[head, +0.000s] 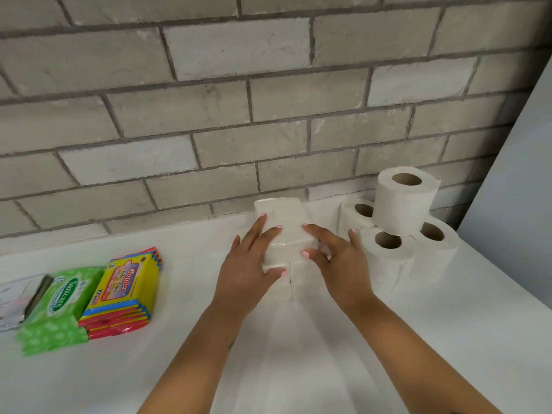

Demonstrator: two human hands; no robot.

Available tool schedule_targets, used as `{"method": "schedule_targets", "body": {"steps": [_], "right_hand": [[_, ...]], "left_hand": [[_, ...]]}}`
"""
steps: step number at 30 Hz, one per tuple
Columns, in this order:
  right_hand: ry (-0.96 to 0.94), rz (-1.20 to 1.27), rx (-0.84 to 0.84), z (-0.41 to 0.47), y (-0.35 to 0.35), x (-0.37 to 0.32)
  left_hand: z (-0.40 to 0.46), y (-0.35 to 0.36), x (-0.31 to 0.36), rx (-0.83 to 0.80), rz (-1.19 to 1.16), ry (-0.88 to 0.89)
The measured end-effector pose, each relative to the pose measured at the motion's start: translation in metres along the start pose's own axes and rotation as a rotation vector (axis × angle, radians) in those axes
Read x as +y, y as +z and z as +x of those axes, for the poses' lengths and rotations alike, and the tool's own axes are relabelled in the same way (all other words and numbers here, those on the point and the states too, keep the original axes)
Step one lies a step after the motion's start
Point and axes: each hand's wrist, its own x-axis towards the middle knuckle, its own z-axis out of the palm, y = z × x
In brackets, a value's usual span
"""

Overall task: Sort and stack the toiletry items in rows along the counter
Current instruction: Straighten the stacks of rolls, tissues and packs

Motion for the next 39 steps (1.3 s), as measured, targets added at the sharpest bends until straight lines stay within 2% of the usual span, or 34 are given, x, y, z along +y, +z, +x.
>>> {"method": "schedule_targets", "body": {"steps": [3, 7, 9, 11, 16, 26, 39], "right_hand": [[0.013, 0.071, -0.010, -0.003, -0.005, -0.002], [0.251, 0.372, 0.027, -0.031, -0.007, 0.001], [0.361, 0.456, -0.005, -0.048, 0.002, 0.005], [0.434, 0.587, -0.051, -0.057, 0.013, 0.005], [0.528, 0.778, -0.100, -0.052, 0.029, -0.003], [0.572, 0.724, -0.098, -0.026, 0.042, 0.005], [0.587, 0.662, -0.109, -0.015, 0.043, 0.009]], "left_hand": [[-0.005, 0.002, -0.001, 0.036, -0.027, -0.036], [-0.038, 0.010, 0.007, 0.266, -0.351, -0.444], [-0.057, 0.020, 0.007, 0.234, -0.505, -0.615], [-0.066, 0.029, 0.003, 0.183, -0.631, -0.679], [-0.053, 0.042, 0.001, 0.192, -0.835, -0.677], [-0.023, 0.049, -0.009, 0.206, -0.750, -0.609], [-0.014, 0.050, -0.006, 0.172, -0.714, -0.628]]}}
